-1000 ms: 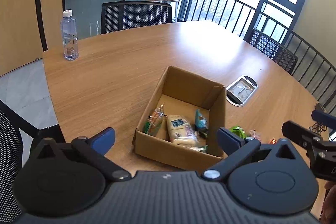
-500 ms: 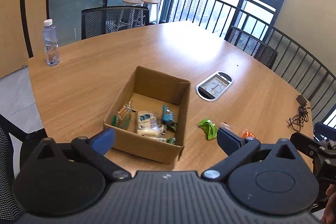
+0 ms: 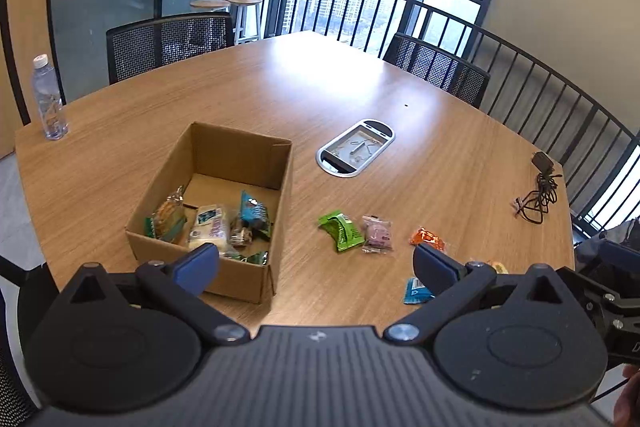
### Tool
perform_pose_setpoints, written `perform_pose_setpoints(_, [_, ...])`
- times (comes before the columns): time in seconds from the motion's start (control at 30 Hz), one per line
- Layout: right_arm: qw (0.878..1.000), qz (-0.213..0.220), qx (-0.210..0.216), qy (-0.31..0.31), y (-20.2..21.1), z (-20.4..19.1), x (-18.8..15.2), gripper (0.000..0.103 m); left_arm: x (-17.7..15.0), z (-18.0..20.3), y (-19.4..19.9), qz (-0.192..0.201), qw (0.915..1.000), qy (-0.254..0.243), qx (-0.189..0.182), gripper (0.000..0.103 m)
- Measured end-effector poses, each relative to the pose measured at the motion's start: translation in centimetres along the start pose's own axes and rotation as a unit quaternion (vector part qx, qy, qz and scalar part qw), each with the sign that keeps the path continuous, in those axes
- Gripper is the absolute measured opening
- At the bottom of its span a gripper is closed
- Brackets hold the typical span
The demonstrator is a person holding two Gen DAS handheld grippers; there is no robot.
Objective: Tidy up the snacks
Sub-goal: 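Withdraw both open grippers from the box toward the remaining snacks, then lower the left gripper onto the blue wrapped candy and close it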
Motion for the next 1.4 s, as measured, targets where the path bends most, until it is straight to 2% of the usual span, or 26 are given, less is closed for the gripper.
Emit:
perform_pose_setpoints(0.17, [1.000, 0.007, -0.015, -0.011, 0.6, 1.5, -0.3, 0.103, 0.1, 1.7, -0.7, -0.010, 0.9998, -0.014, -0.007, 0.103])
perform_pose_setpoints(0.4, [0.999, -0.010, -0.024, -0.040, 0.4, 3.8, -1.4, 0.103, -0.4, 3.9, -2.5, -0.033, 0.9988, -0.029, -0.024, 0.103])
perform_pose_setpoints(1.0, [0.992, -0.058, -0.076, -0.087, -3.2, 9.5, -4.5, 0.101, -1.4, 9.0, -10.2, -0.087, 0.9912, -0.059, -0.081, 0.102])
perform_pose_setpoints(1.4, [0.986, -0.080, -0.110, -0.094, -6.2, 12.1, -6.1, 0.099, -2.3, 12.6, -15.7, -0.111, 0.9835, -0.087, -0.113, 0.095])
Point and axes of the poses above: each gripper's, at about its wrist camera, not at the fingertips, and y roughly against the way its jaws point, z to its right, x to its top, the point moved 3 cm from there along -y, roughly the way its jaws point, and after that the axes turned 11 degrees about -y, right-handed, at the moved point
